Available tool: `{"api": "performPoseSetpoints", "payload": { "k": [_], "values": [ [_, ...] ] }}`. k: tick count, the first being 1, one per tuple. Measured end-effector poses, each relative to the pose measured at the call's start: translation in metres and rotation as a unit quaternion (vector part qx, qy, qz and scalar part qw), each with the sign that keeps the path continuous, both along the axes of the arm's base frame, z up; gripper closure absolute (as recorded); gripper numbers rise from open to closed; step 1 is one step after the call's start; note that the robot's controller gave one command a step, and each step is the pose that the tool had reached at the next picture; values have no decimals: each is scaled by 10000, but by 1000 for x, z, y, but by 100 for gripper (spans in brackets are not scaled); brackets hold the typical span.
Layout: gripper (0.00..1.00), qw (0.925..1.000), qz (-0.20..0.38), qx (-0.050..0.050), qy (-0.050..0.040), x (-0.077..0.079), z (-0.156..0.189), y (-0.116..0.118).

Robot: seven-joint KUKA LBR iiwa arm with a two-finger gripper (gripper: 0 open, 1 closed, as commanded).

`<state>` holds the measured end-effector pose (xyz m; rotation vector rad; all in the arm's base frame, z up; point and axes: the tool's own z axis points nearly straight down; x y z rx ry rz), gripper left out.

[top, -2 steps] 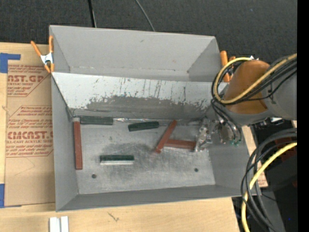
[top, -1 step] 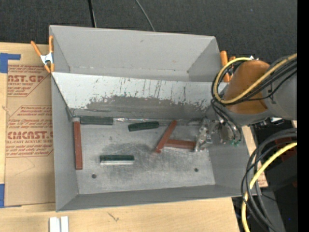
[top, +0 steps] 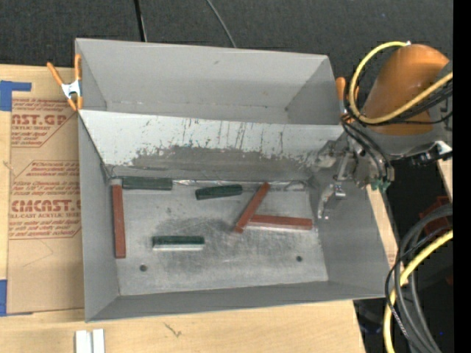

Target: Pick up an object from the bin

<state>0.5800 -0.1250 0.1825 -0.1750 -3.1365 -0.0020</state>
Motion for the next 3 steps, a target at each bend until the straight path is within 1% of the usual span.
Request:
{"api": "performPoseSetpoints", "payload": {
  "k": [1,2,3],
  "values": [
    [0,10000,-8,-8,-26,3,18,0],
    [0,9996,274,-15,-36,-6,-45,6],
    [100,9999,108,-12,-56,11,-106,25]
  ]
}}
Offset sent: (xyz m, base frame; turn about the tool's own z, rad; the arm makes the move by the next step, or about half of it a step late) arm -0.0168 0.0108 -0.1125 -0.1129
